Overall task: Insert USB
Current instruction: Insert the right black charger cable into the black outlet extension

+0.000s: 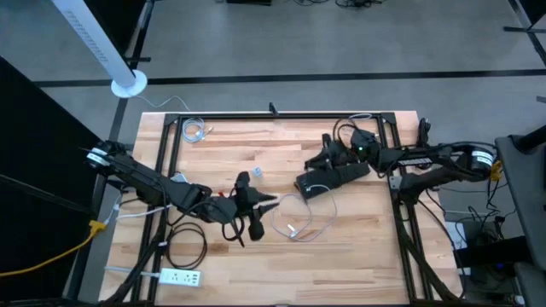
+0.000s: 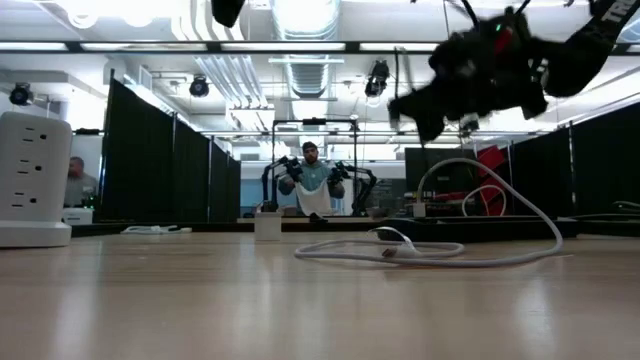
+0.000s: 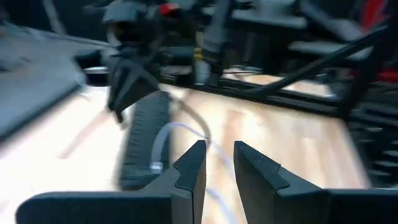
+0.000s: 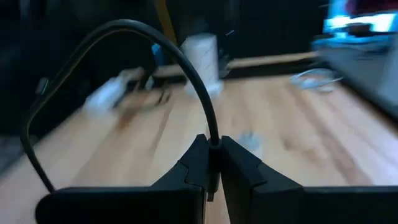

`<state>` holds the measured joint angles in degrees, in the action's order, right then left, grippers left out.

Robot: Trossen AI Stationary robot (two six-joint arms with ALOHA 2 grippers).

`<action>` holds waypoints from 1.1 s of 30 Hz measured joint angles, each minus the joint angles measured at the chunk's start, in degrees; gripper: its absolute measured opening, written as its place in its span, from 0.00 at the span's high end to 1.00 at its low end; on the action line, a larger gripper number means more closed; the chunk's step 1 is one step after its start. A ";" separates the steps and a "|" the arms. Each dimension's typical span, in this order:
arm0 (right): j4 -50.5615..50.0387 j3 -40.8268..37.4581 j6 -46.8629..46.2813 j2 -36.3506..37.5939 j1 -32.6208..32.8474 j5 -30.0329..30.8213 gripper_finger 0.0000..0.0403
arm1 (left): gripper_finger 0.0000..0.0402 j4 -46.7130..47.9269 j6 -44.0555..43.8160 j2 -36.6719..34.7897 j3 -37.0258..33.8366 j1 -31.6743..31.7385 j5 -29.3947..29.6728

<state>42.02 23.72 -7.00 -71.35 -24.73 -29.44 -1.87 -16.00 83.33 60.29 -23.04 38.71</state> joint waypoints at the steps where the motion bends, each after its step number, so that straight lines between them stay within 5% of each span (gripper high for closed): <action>1: -0.51 0.51 -4.08 1.27 0.59 2.86 0.96 | 0.84 0.03 1.73 0.00 0.00 0.24 1.94; 8: -12.79 8.61 -21.70 7.92 8.96 23.15 0.96 | 0.84 -0.15 13.02 1.79 0.00 4.74 10.31; 16: -35.94 21.56 -36.95 7.99 16.96 57.70 0.96 | 0.84 -5.51 22.71 3.35 -0.03 6.45 20.97; 20: -44.79 24.67 -48.24 7.41 17.00 63.86 0.96 | 0.84 -5.34 33.89 2.81 2.24 4.17 31.50; 22: -45.63 24.77 -53.10 7.30 16.98 65.82 0.96 | 0.84 -6.80 39.09 2.71 4.29 4.09 32.10; 27: -44.64 24.87 -63.02 6.65 17.35 69.33 0.96 | 0.84 -10.77 45.93 5.36 6.86 8.59 22.53; 33: -44.51 24.87 -72.69 6.30 19.09 69.93 0.96 | 0.84 -15.61 57.66 11.16 8.78 13.21 18.50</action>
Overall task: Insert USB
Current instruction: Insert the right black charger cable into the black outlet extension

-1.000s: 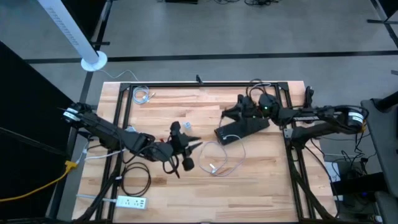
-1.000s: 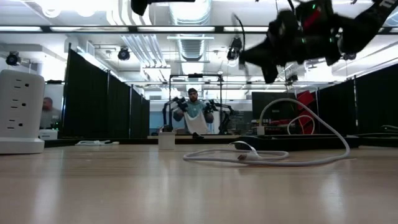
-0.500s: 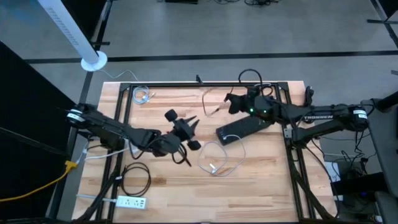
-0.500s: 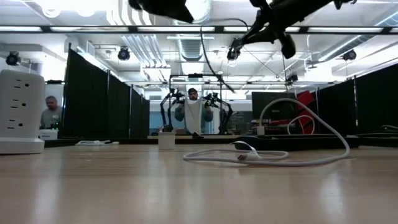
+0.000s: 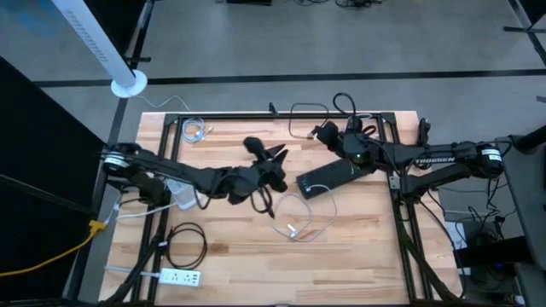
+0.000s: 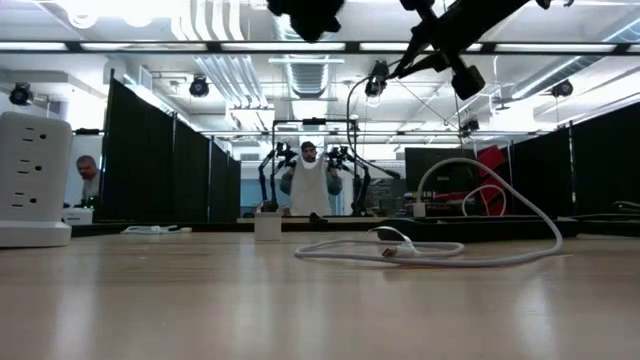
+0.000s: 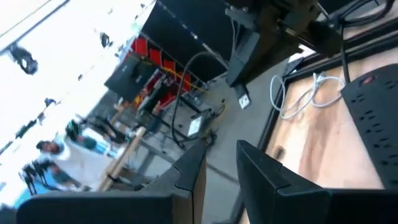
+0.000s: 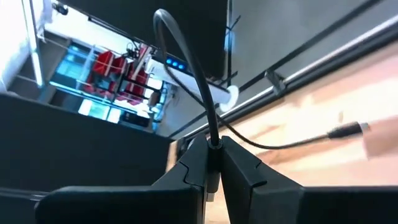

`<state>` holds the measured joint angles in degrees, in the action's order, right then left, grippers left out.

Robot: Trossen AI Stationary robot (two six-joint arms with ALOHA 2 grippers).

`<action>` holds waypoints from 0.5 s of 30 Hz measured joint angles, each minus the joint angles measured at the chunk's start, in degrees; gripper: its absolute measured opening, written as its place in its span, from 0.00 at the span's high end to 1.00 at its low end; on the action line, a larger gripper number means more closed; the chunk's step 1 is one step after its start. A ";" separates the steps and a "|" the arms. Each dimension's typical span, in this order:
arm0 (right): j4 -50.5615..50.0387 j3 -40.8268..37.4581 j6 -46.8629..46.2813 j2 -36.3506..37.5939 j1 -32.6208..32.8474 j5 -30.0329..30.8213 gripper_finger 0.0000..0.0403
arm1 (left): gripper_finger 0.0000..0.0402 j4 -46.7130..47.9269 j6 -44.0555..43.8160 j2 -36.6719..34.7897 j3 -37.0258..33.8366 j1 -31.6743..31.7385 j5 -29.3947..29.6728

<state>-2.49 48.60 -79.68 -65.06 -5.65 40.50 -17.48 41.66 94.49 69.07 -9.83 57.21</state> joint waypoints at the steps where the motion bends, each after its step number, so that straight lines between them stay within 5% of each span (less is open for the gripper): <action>1: -0.02 0.00 -0.68 0.00 0.23 0.09 0.96 | 0.84 -0.01 1.44 0.95 0.60 0.43 -1.28; 7: 0.27 0.00 -5.06 0.00 0.88 0.19 0.96 | 0.84 0.02 5.82 6.36 6.40 1.90 -9.51; 15: 1.02 0.00 -4.33 0.00 2.72 0.12 0.96 | 0.84 2.05 9.02 12.70 14.23 4.61 -9.58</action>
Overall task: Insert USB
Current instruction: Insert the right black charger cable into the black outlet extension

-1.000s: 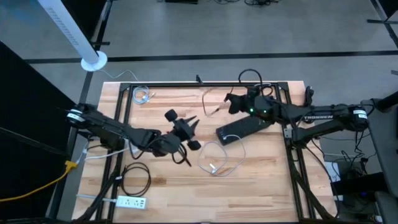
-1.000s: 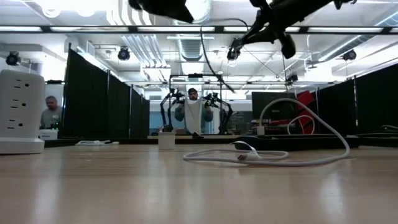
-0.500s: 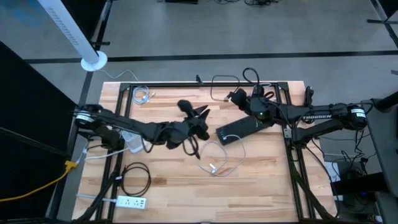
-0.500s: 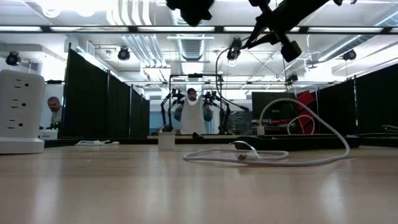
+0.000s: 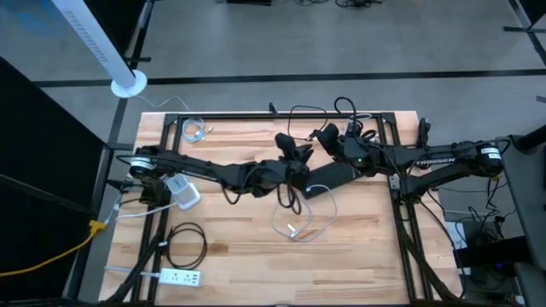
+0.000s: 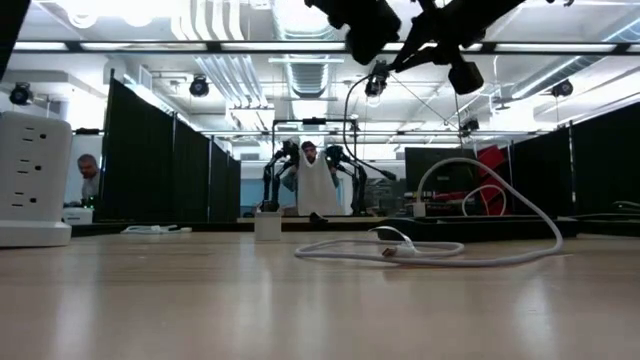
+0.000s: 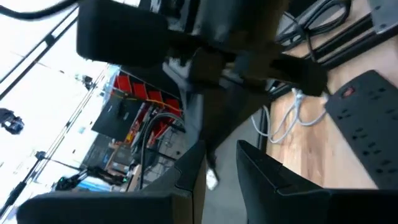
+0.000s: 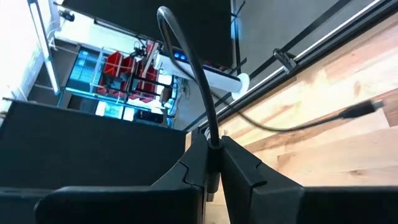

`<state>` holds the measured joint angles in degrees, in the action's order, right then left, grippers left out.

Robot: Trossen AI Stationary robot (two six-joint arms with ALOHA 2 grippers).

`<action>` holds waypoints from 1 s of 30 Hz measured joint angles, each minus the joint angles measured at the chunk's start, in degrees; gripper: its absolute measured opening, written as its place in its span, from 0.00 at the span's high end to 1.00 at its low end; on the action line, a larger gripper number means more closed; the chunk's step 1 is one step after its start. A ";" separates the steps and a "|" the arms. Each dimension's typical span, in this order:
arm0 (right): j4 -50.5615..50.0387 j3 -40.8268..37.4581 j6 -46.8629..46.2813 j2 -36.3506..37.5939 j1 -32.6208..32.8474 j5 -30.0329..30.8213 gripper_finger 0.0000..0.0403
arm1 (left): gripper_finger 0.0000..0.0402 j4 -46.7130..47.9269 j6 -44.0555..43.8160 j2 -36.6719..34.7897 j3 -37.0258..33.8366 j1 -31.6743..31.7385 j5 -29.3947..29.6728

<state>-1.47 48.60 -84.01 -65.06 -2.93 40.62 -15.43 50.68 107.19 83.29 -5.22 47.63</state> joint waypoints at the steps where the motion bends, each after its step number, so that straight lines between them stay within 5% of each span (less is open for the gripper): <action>1: 0.24 0.02 0.64 0.00 0.24 -0.03 0.96 | 0.84 1.29 -0.04 0.55 0.53 0.32 0.82; 14: -1.99 4.63 6.26 0.10 1.21 -0.96 0.96 | 0.84 4.01 1.36 1.74 2.18 1.75 10.04; 30: -2.29 4.61 -0.71 0.09 1.72 -5.99 0.96 | 0.84 0.44 13.26 1.51 2.14 0.21 10.40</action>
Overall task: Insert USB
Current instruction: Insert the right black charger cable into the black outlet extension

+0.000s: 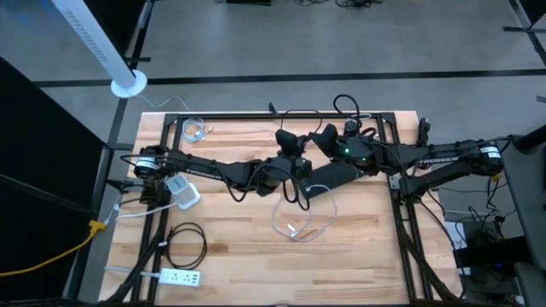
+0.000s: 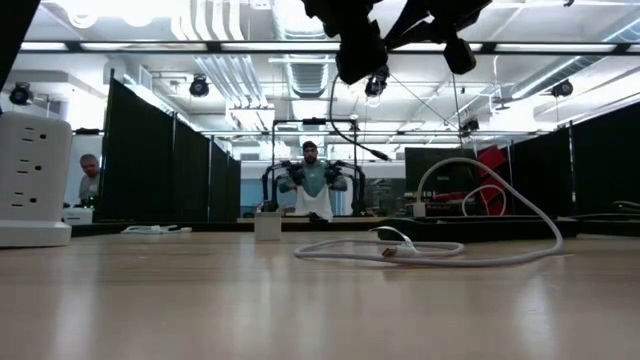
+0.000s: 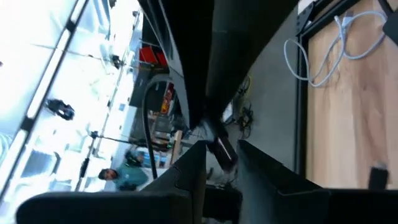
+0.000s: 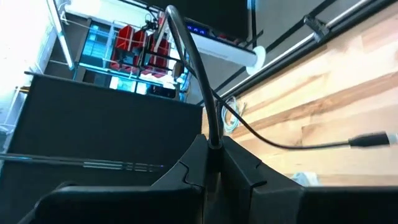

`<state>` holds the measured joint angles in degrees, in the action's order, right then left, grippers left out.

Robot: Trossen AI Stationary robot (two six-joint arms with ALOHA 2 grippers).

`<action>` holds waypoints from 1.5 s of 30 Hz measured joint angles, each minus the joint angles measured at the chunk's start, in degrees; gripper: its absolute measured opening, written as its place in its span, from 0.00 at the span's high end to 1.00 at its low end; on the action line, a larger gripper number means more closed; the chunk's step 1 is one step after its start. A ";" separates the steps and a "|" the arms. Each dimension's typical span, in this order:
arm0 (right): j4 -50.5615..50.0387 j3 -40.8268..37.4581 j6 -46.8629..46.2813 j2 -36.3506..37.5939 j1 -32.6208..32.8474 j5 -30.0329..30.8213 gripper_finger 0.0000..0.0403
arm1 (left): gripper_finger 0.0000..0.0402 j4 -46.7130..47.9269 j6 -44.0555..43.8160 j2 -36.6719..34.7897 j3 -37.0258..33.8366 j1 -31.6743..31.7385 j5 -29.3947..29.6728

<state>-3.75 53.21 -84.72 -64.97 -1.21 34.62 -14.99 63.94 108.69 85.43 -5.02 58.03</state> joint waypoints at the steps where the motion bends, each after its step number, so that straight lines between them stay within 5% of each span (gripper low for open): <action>1: 0.10 0.00 -0.43 0.01 -0.01 -0.28 0.96 | 0.84 -0.70 1.26 -0.15 0.00 -0.16 -0.03; 25: 2.48 0.07 -3.62 2.36 -0.28 -6.52 0.96 | 0.84 -1.98 9.13 -4.49 -0.09 -4.69 0.28; 33: 3.94 0.02 -3.84 2.38 -0.20 -6.59 0.96 | 0.98 -2.02 9.10 -4.51 -0.09 -4.83 0.63; 45: 4.51 -0.02 -3.18 2.34 -0.20 -7.64 0.96 | 1.00 -1.96 13.15 -4.58 -0.09 -4.83 1.52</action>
<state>0.75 53.19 -87.90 -62.63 -1.41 26.99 -16.95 77.08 104.12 85.34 -9.85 59.54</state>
